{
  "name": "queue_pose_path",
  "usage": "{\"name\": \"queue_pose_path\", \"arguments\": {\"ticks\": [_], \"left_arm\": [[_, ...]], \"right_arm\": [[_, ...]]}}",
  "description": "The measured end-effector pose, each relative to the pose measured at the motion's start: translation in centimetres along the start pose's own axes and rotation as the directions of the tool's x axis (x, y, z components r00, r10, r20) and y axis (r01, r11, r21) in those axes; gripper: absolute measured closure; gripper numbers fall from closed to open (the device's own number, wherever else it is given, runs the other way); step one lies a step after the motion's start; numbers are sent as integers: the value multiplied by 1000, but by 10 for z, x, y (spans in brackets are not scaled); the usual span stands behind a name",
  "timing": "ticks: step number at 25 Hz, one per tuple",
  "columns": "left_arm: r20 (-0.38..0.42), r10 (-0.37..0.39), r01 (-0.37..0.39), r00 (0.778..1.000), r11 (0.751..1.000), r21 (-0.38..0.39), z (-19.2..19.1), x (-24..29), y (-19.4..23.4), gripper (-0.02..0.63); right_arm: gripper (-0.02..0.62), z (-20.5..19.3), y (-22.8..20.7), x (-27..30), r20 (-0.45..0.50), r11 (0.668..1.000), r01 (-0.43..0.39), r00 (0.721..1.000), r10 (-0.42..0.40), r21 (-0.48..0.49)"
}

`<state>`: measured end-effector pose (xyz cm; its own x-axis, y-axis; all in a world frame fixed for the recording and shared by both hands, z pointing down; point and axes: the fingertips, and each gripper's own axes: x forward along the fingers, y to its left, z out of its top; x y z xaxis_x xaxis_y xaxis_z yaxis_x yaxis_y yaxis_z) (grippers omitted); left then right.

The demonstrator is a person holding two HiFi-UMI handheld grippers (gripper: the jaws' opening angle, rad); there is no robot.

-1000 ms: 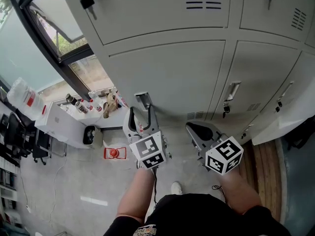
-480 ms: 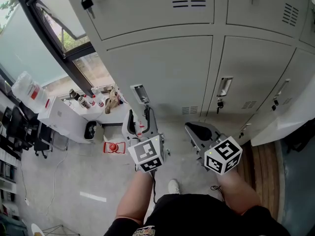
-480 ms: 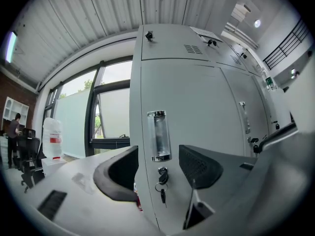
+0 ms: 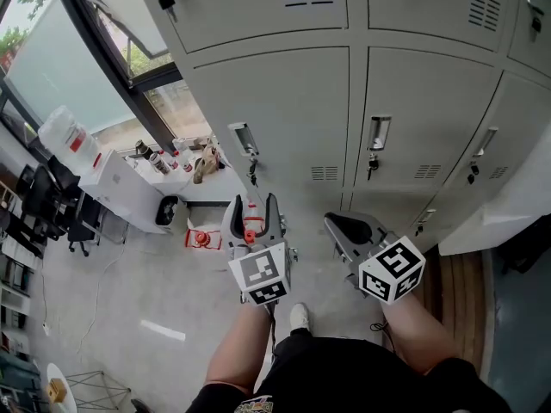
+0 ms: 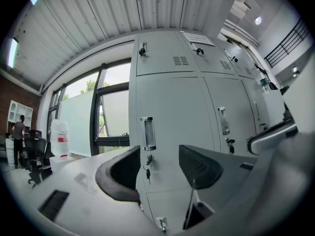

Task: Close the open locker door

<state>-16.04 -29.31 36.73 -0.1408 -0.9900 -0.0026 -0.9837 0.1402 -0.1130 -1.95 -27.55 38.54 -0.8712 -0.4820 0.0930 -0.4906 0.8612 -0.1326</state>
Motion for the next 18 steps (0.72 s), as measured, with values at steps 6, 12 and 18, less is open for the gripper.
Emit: {"name": "queue_pose_path", "arguments": {"ticks": [6,12,18], "left_arm": [[-18,0,0,1000,1000,10,0,-50,-18,370],[-49,-10,12,999,999,37,-4,-95,-37,396],[-73,-25,29,997,998,55,-8,-128,-47,470]], "right_arm": [[541,-2,25,-33,-2,999,-41,999,41,-18],[541,-6,46,-61,6,997,-71,997,72,-16],[541,-17,62,-77,6,997,-81,997,81,5]]}}
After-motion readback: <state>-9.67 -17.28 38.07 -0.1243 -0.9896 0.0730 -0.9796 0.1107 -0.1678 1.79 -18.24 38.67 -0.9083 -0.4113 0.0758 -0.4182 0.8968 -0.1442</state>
